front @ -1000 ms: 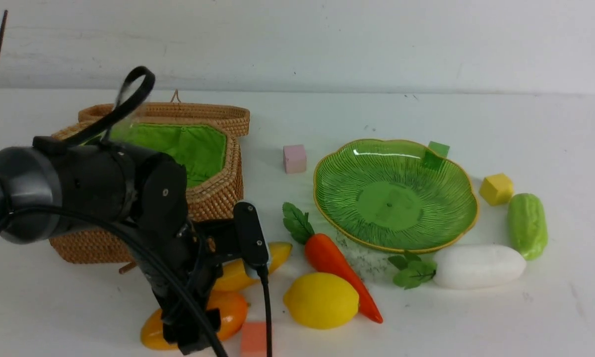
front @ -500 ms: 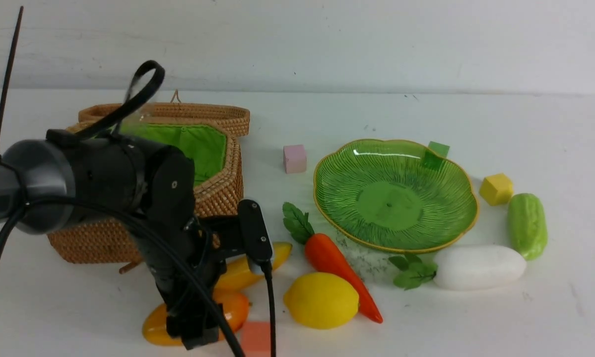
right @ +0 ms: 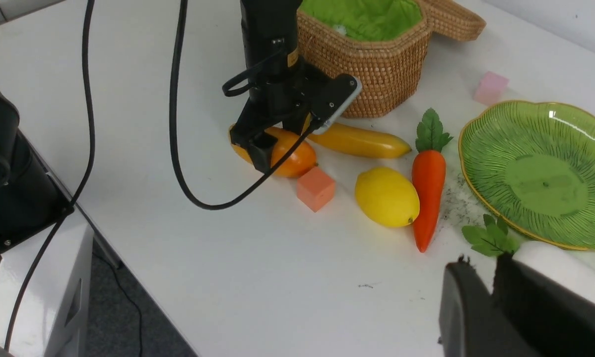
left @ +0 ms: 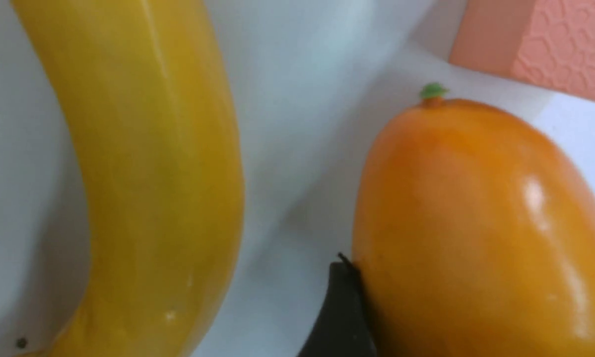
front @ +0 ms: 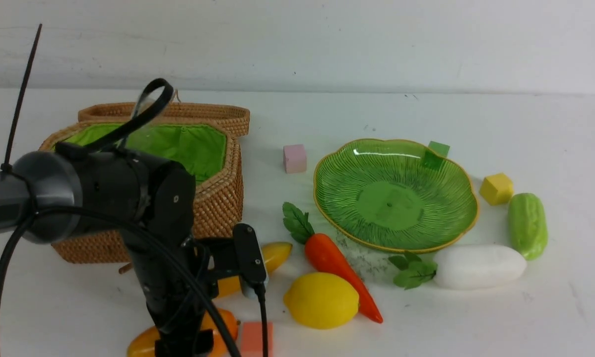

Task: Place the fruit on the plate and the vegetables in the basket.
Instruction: Grab the mango with your left arm and place it on the right plate

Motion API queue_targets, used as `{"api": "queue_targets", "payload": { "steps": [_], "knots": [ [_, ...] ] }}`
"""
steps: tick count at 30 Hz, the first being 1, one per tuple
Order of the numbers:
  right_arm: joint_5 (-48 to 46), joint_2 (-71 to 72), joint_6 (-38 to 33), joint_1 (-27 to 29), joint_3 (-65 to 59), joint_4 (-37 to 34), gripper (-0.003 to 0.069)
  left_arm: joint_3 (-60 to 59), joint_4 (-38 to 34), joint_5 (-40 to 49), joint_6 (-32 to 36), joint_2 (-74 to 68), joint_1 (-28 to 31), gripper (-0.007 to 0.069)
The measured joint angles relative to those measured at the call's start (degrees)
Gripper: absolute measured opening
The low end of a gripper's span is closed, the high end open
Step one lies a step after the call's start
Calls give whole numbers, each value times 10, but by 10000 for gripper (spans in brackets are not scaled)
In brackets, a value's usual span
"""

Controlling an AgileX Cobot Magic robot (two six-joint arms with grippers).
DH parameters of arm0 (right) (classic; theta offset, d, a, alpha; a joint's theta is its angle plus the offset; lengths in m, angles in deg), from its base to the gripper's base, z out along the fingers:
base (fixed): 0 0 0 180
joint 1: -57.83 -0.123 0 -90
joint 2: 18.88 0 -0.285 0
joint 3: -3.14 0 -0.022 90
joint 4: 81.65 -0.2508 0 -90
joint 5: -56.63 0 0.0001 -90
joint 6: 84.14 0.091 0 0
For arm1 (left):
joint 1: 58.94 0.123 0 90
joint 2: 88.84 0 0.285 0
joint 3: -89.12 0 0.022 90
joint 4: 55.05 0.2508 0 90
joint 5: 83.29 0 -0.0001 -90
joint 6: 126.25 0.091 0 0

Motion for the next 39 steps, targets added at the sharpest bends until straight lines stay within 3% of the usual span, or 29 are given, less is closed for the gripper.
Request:
{"api": "queue_targets", "payload": {
  "steps": [5,11,15,21,24,30,33,39],
  "knots": [
    [0,0,0,0,0,0,107,1,2,4,-8,-6,0,537],
    [0,0,0,0,0,0,107,15,2,31,-85,-8,0,537],
    [1,0,3,0,0,1,107,49,1,77,-173,46,-2,537],
    [37,-3,50,0,0,45,113,111,-36,50,-203,136,-2,537],
    [62,-13,95,0,0,93,115,149,-114,-14,-174,146,-2,537],
    [93,-36,170,0,0,164,115,235,-314,-121,-19,51,-30,537],
    [96,-41,178,0,0,170,115,289,-346,-147,6,-26,-47,537],
    [92,-41,180,0,-2,172,118,415,-345,-172,15,-190,-62,537]
  ]
}}
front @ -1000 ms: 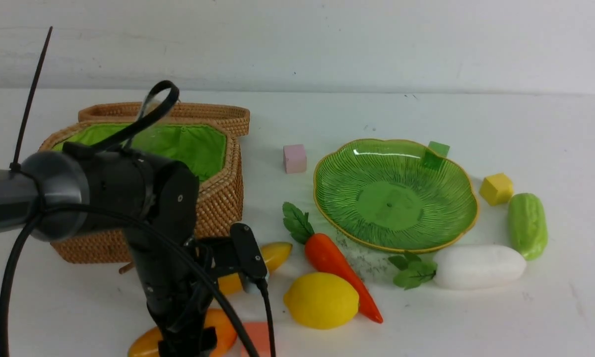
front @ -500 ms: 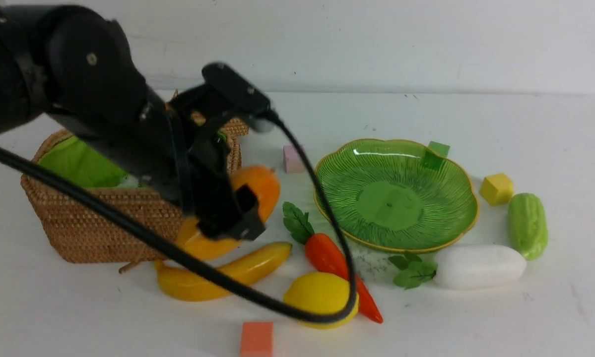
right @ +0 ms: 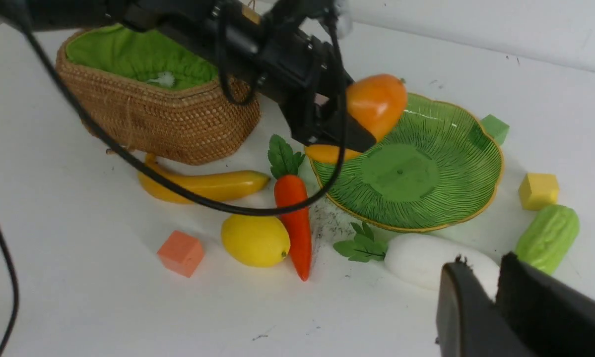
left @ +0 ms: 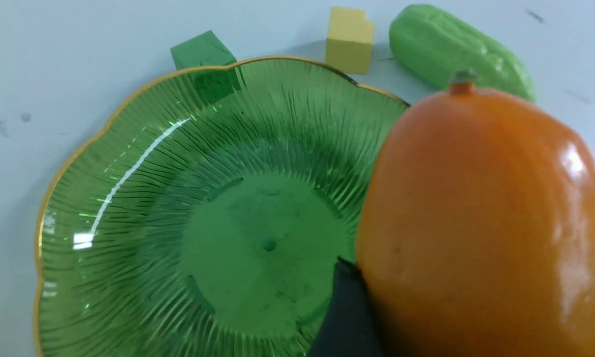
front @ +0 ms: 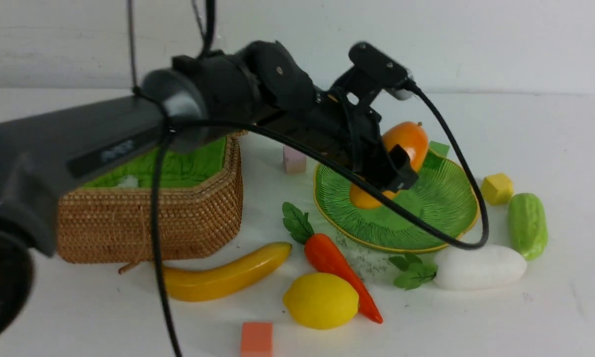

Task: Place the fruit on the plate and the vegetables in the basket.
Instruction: Grab the mango with your left arm and place it on the right plate

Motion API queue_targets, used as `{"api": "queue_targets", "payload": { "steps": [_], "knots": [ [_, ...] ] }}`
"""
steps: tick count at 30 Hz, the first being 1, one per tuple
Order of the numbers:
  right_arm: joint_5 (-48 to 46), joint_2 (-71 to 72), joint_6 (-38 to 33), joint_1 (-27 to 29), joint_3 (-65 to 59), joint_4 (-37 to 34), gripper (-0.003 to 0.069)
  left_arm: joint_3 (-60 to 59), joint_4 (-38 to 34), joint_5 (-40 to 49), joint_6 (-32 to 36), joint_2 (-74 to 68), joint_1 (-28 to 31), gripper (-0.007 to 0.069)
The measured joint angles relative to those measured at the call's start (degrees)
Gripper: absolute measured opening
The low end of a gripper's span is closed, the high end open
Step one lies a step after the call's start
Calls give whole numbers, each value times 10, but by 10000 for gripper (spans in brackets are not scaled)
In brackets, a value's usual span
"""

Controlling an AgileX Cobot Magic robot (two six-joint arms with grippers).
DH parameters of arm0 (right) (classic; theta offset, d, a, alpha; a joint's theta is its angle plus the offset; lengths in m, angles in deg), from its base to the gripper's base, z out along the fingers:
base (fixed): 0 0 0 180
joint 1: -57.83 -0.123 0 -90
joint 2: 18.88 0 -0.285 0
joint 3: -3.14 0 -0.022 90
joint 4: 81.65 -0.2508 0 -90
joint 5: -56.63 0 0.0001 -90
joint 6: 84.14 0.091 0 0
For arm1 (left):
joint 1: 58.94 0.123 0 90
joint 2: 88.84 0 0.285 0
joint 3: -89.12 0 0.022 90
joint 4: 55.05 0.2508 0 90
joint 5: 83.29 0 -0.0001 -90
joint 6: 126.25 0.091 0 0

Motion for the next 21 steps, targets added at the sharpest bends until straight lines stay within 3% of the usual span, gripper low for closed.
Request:
{"api": "queue_targets", "payload": {
  "steps": [8,15,21],
  "knots": [
    [-31,0,0,0,-2,0,120,88,22,-2,1,-109,0,537],
    [-36,0,0,0,-2,0,121,94,22,5,-8,-103,0,666],
    [-36,0,0,0,-2,0,121,94,28,73,-53,-47,0,632]
  ]
}}
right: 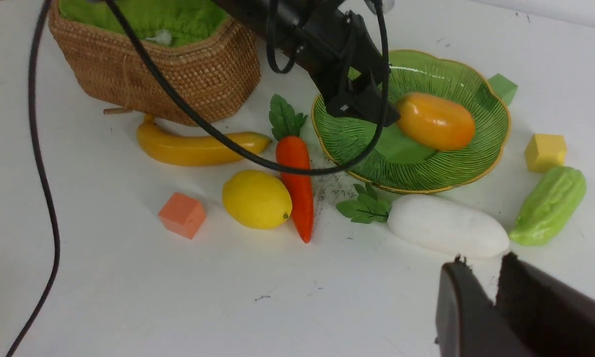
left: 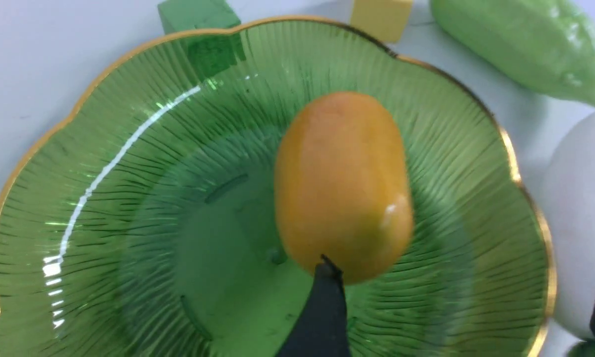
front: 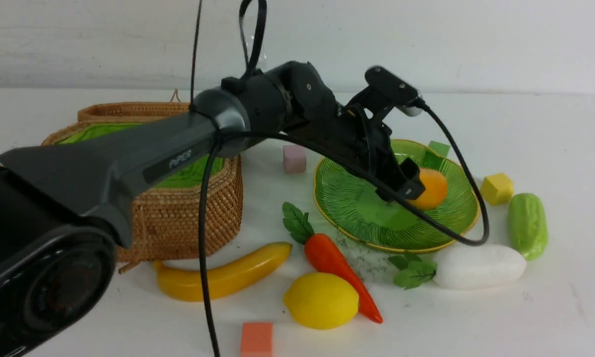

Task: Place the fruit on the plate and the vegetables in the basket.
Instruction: Grab the mango with your left arm and place it on the right plate, then use the left arm to grab a banana and put it into the right plate

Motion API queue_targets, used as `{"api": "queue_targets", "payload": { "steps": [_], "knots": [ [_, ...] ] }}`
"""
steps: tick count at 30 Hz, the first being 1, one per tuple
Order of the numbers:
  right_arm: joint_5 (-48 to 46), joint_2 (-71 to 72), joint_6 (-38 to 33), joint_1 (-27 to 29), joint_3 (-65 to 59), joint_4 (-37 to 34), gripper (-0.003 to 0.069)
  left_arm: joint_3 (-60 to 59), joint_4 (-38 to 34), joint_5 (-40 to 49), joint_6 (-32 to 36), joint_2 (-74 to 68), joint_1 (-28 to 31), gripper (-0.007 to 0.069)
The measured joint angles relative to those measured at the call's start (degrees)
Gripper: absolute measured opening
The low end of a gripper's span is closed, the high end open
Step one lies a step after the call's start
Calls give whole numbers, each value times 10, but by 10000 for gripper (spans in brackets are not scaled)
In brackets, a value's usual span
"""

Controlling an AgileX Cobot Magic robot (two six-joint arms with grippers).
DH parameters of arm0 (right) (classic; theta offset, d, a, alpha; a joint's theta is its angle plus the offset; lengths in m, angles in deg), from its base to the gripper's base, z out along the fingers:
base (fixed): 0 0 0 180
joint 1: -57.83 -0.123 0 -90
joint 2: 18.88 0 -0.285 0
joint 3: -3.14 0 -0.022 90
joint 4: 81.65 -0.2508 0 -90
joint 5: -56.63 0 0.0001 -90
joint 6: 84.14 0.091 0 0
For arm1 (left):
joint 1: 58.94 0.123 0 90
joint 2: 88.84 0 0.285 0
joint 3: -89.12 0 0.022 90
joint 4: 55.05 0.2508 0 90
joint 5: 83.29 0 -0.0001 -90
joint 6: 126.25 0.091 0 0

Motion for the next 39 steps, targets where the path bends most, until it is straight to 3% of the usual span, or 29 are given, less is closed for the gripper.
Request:
{"api": "queue_targets", "payload": {
  "steps": [3,6,10,12,16,21,26,30,33,39],
  "knots": [
    [0,0,0,0,0,0,123,0,13,59,-39,43,0,553],
    [-2,0,0,0,0,0,125,1,46,118,-93,93,0,396],
    [-2,0,0,0,0,-3,125,1,122,222,-212,181,0,41],
    [-2,0,0,0,0,-3,125,1,166,283,-246,214,0,-13],
    [-2,0,-10,0,0,-5,125,-13,242,309,-303,256,0,-13],
    [-2,0,-15,0,0,-12,127,-132,319,309,-337,343,0,-13],
    [-2,0,-15,0,0,-13,128,-346,326,292,-298,425,0,-13],
    [-1,0,-15,0,0,-14,132,-467,349,182,-226,416,0,3],
    [0,0,-15,0,0,-14,132,-500,363,109,-190,397,0,73],
    [0,0,-15,0,0,-15,132,-508,404,6,-165,342,1,365]
  ]
}}
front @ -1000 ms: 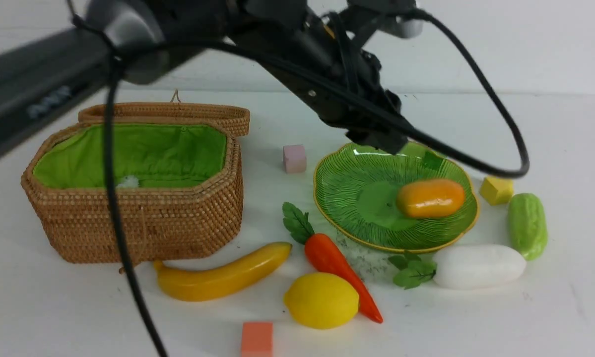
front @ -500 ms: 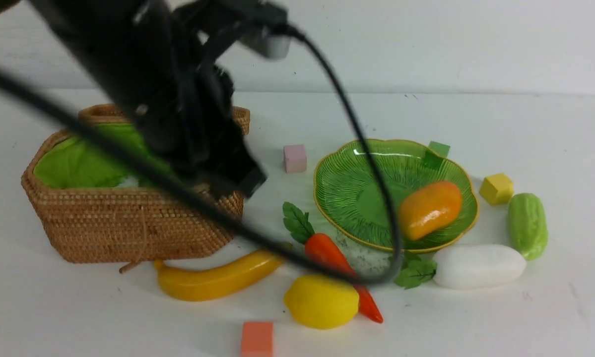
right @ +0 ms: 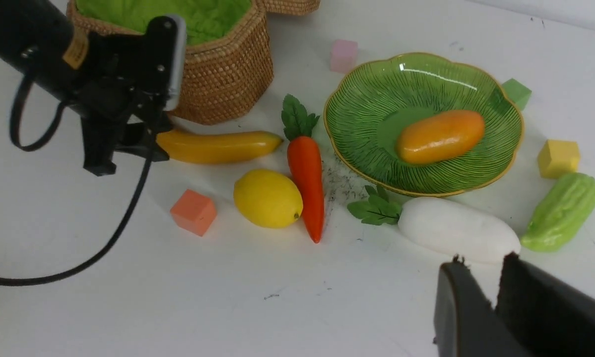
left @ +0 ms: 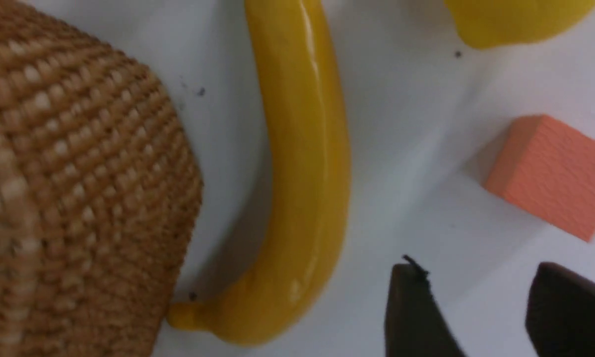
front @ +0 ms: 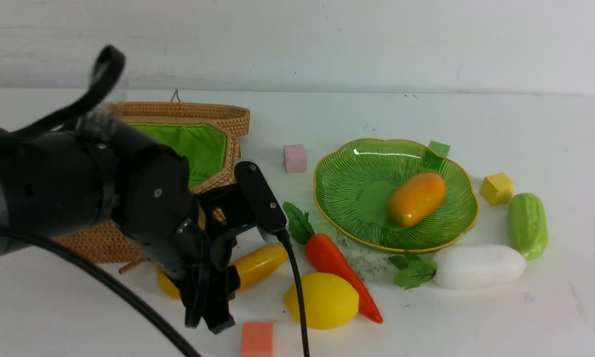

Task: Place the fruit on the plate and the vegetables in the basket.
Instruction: Use the left arm to grab a banana and put it into the right plate

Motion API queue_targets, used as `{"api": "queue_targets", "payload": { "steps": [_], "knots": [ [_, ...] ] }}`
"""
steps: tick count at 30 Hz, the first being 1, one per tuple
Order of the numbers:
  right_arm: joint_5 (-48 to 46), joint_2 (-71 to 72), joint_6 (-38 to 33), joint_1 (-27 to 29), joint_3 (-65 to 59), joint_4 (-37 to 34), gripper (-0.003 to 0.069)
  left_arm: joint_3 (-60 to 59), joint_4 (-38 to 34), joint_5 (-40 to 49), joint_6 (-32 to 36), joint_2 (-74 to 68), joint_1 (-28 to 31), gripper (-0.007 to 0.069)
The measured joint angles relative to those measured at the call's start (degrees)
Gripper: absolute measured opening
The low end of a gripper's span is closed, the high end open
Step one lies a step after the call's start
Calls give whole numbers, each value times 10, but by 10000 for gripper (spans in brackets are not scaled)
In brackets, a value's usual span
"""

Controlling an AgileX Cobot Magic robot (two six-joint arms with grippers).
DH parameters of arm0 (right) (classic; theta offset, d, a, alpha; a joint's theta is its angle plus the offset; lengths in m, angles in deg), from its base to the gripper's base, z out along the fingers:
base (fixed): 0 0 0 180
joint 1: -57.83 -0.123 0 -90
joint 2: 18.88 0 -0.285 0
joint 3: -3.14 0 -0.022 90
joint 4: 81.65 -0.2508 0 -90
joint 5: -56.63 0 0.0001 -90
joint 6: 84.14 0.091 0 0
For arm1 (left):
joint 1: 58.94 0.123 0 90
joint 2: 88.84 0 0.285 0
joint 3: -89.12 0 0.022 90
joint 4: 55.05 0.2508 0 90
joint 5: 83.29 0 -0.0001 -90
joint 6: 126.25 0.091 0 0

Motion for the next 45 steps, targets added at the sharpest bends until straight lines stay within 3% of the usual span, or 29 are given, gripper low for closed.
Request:
{"api": "queue_targets", "payload": {
  "steps": [3,7,24,32,39,45],
  "knots": [
    [-3,0,0,0,0,-2,131,0,19,-25,1,-27,0,465],
    [-6,0,0,0,0,-4,129,0,32,-50,0,-67,0,491],
    [-30,0,0,0,0,-13,129,0,89,-122,-33,-95,10,456],
    [-47,0,0,0,0,-22,129,0,79,-130,-35,-131,30,451],
    [-48,0,0,0,0,-25,129,1,72,-133,-34,-149,29,312],
    [-48,0,0,0,0,-28,134,2,72,-129,-33,-142,28,309]
  ]
}}
